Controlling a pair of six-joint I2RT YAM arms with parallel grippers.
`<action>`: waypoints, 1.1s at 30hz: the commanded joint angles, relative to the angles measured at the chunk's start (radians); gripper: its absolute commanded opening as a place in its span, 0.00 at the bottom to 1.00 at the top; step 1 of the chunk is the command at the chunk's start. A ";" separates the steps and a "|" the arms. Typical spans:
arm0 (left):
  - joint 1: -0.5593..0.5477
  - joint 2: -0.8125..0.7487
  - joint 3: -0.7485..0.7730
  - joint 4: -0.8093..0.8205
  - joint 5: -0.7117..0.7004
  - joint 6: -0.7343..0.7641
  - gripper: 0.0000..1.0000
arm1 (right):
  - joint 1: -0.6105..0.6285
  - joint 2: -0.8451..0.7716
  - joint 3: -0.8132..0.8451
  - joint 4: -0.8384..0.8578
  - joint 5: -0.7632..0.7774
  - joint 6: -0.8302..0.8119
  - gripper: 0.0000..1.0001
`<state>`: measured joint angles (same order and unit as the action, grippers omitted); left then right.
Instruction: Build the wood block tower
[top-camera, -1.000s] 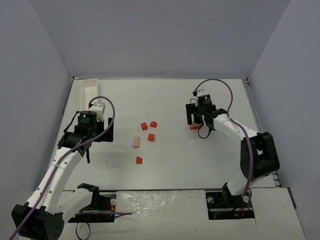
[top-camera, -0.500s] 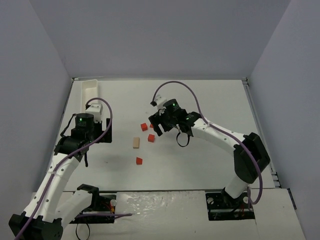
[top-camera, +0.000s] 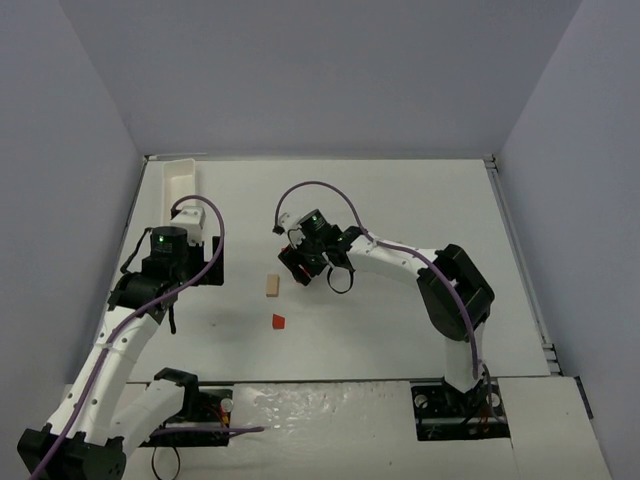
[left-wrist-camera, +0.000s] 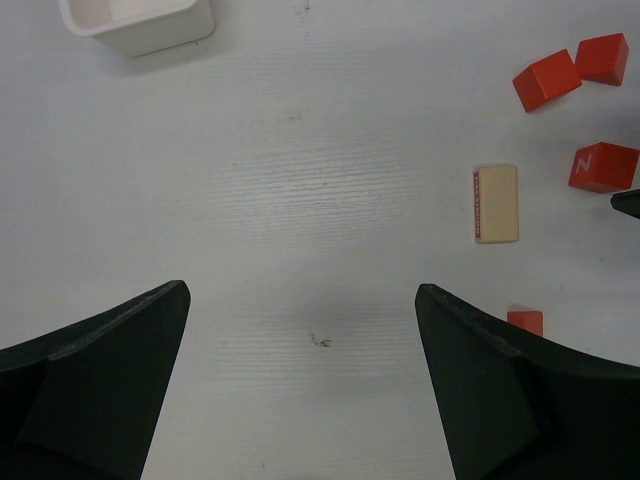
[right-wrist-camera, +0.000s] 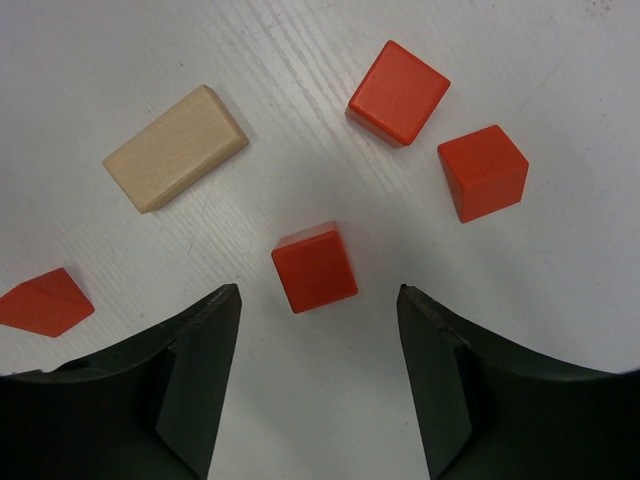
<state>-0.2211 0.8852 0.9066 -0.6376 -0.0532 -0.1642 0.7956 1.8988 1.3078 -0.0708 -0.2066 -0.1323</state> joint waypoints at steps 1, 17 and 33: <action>0.001 -0.010 0.014 0.049 -0.010 0.006 0.95 | 0.009 0.036 0.069 0.019 -0.008 -0.030 0.57; 0.001 0.001 0.017 0.047 -0.010 0.008 0.95 | 0.013 0.083 0.088 0.019 -0.007 -0.041 0.36; 0.000 0.009 0.017 0.049 -0.005 0.007 0.95 | -0.089 -0.168 -0.003 0.009 0.203 0.119 0.00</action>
<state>-0.2211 0.8889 0.9066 -0.6376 -0.0528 -0.1639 0.7816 1.9282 1.3300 -0.0783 -0.1049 -0.1050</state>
